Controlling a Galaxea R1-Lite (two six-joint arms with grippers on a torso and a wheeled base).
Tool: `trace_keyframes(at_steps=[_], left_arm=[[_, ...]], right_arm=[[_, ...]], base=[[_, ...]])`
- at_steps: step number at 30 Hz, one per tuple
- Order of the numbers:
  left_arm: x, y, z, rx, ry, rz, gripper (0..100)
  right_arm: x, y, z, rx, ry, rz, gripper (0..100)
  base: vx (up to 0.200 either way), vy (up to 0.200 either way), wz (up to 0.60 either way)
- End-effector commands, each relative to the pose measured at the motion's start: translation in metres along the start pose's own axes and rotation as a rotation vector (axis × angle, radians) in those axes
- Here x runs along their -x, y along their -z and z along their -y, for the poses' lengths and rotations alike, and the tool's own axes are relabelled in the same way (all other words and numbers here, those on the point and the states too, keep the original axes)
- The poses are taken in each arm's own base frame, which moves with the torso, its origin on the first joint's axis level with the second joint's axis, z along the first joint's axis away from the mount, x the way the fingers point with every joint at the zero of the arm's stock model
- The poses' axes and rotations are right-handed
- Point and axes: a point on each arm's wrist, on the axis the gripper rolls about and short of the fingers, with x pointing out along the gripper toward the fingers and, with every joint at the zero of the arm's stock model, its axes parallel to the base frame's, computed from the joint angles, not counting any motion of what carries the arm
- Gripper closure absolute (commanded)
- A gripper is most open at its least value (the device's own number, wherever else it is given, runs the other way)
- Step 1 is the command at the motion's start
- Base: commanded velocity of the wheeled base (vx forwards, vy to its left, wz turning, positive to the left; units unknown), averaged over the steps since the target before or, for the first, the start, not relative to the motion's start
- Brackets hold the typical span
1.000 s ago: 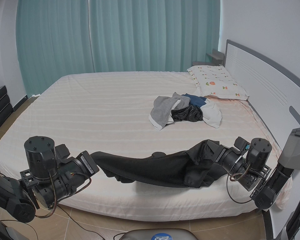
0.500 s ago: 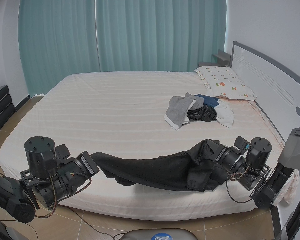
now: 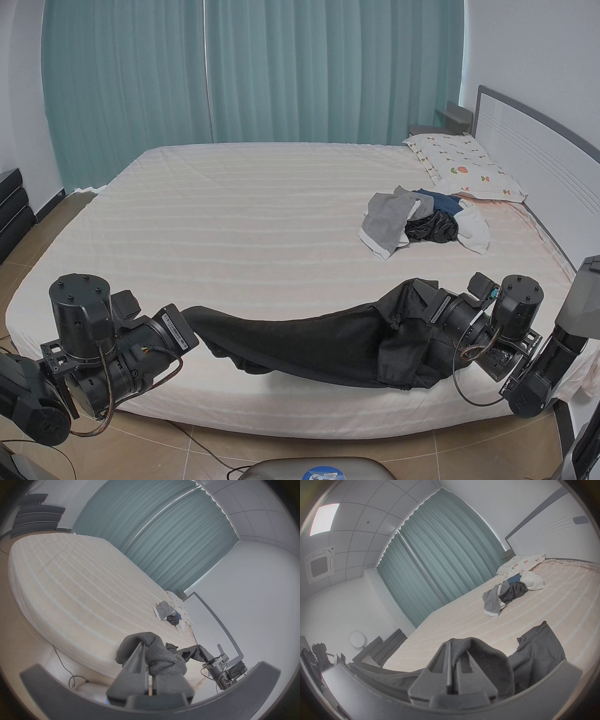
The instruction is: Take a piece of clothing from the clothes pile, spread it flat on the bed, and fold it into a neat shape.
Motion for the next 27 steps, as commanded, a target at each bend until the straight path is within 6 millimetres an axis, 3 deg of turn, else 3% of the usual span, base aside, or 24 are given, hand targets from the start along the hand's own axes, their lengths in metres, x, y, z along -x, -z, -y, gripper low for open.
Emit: trace_keyframes(at_steps=[1,27], left_arm=[[-0.0004,0.0003,-0.0002,0.000,-0.002,-0.001,100],[-0.0014,0.0017,-0.0010,-0.001,-0.005,-0.008,100]], right_arm=[[-0.0002,0.0000,-0.0004,-0.003,-0.005,0.006,100],[0.0016,0.0020,-0.0032,-0.009,-0.016,-0.005,100]], base=[[0.000,0.200,0.00],[0.000,0.200,0.00]])
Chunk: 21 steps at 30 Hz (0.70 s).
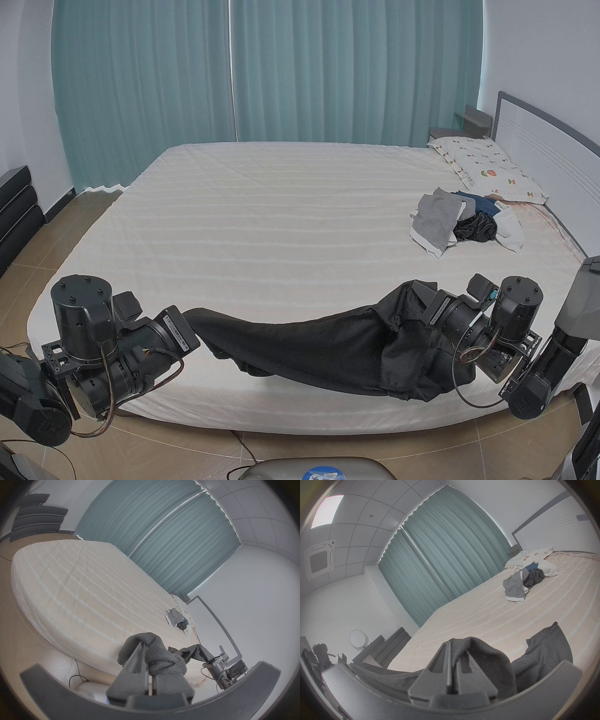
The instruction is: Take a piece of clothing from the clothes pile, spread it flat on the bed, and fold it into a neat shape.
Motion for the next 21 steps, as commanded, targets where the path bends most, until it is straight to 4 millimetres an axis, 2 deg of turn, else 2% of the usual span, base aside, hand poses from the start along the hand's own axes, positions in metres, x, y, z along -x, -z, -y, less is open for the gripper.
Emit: trace_keyframes(at_steps=[1,7,16,21], left_arm=[[-0.0007,0.0004,-0.0004,0.000,-0.002,-0.002,100],[-0.0010,0.0006,-0.0006,0.000,-0.005,-0.001,100],[-0.0006,0.0022,-0.0002,-0.001,0.001,-0.012,100],[0.0016,0.0020,0.0006,-0.001,0.008,-0.010,100]], right_arm=[[0.0010,0.0000,-0.0028,-0.001,-0.013,0.005,100],[0.0009,0.0010,-0.0022,-0.001,-0.012,0.000,100],[0.0011,0.0006,-0.0024,-0.001,-0.013,0.002,100],[0.0024,0.0002,-0.0030,-0.001,-0.017,0.000,100]], base=[[0.000,0.200,0.00],[0.000,0.200,0.00],[0.000,0.000,0.00],[-0.200,0.000,0.00]])
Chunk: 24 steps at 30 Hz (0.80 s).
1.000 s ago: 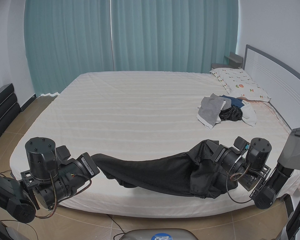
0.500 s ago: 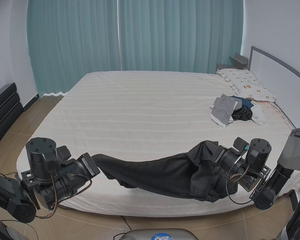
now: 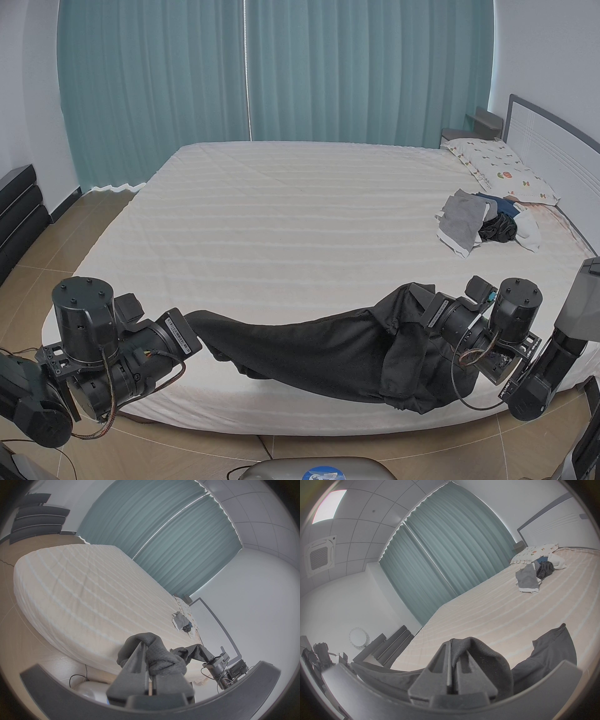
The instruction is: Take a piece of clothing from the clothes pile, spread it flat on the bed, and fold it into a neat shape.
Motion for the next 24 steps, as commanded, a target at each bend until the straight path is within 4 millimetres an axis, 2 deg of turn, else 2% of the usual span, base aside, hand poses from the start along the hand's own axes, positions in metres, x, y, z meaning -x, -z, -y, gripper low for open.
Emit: trace_keyframes(at_steps=[1,10,14,16,21,22,24], left_arm=[[0.002,0.001,0.001,-0.001,0.007,-0.003,100],[0.016,-0.001,0.011,-0.006,0.048,-0.001,100],[0.019,-0.003,0.012,-0.004,0.060,0.009,100],[0.025,-0.009,0.016,-0.001,0.084,0.036,100],[0.038,-0.027,0.032,0.016,0.154,0.107,100],[0.038,-0.028,0.033,0.016,0.156,0.108,100],[0.045,-0.042,0.046,0.023,0.176,0.142,100]], right_arm=[[0.001,-0.002,-0.002,0.000,-0.010,0.012,100],[0.021,-0.007,-0.015,0.008,-0.057,0.009,100],[0.024,-0.013,-0.019,0.007,-0.071,0.031,100],[0.036,-0.036,-0.030,-0.006,-0.122,0.116,100],[0.055,-0.068,-0.046,0.014,-0.190,0.246,100],[0.055,-0.069,-0.046,0.017,-0.192,0.249,100],[0.060,-0.094,-0.054,0.062,-0.216,0.360,100]], base=[[-0.200,0.000,0.00],[-0.200,0.000,0.00],[0.000,0.000,0.00],[0.000,0.000,0.00],[0.000,0.000,0.00],[0.000,0.000,0.00],[0.000,0.000,0.00]])
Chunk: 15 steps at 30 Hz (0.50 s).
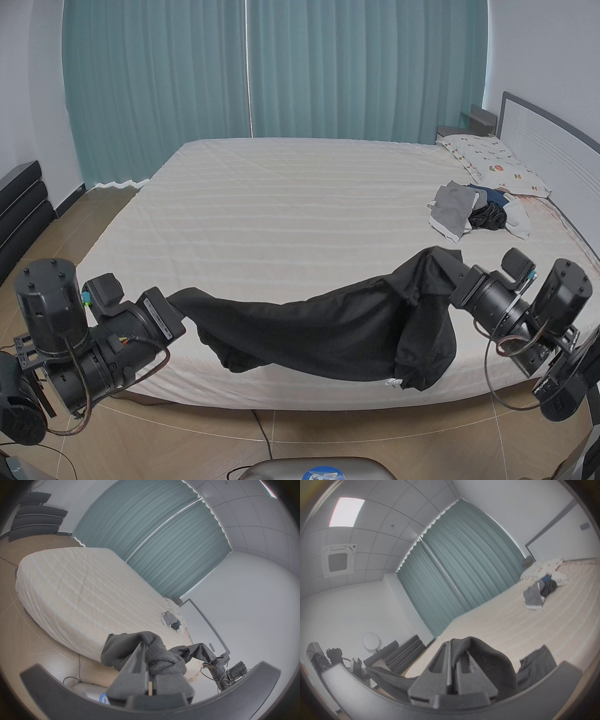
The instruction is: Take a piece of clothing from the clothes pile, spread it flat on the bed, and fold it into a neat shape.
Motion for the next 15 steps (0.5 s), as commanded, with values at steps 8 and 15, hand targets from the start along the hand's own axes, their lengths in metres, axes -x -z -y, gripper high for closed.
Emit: trace_keyframes(at_steps=[8,15], left_arm=[[0.050,-0.066,0.059,0.026,0.095,0.142,100],[0.040,-0.074,0.064,0.024,0.071,0.141,100]], right_arm=[[0.047,-0.127,-0.060,0.060,-0.145,0.296,100],[0.040,-0.158,-0.072,0.071,-0.129,0.297,100]], base=[[0.000,0.000,0.00],[0.000,0.000,0.00]])
